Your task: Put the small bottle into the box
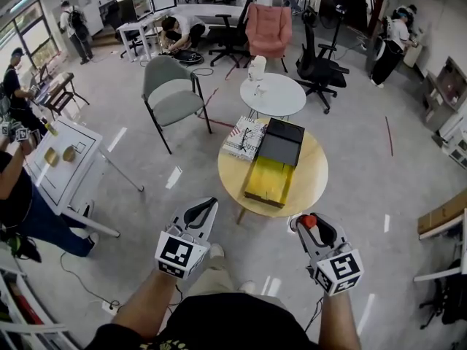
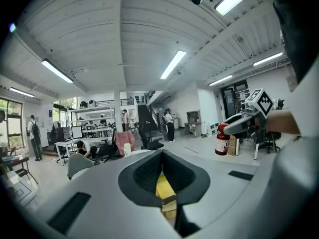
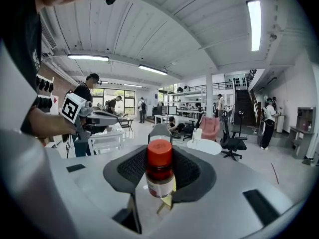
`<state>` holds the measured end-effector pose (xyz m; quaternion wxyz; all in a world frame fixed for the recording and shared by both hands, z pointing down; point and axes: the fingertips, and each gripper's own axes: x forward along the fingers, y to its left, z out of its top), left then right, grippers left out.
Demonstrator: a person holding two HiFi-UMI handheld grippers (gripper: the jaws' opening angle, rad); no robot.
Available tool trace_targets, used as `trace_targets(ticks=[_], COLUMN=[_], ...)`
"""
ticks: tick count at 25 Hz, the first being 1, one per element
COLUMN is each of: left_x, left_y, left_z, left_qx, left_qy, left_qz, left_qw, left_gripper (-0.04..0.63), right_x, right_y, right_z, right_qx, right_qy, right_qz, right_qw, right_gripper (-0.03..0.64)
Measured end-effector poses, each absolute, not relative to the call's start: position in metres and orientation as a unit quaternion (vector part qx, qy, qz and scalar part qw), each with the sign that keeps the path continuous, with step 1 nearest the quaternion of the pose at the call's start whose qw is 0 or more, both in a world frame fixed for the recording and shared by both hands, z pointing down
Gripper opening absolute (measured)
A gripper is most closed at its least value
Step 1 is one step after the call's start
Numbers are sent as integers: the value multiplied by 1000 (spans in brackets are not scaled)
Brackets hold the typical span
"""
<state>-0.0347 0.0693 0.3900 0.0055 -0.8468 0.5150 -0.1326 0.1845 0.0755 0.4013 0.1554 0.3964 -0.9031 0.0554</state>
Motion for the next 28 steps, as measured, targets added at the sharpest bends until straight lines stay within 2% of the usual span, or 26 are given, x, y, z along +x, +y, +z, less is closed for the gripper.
trace_targets(ticks=[11,28], left_x=[-41,-36], left_y=[11,-54], left_z=[369,395], left_qx=[-857,-874], left_qy=[501,464], left_qz=[-118,-145], left_qw=[30,15], left_gripper=[18,18], right_x=[180,169], right_y=[33,-26], right_z=[391,412], right_qx=[417,436], right_qy=[-895,-884], right_qz=[48,74], right_qw=[150,151], right_gripper=[156,156])
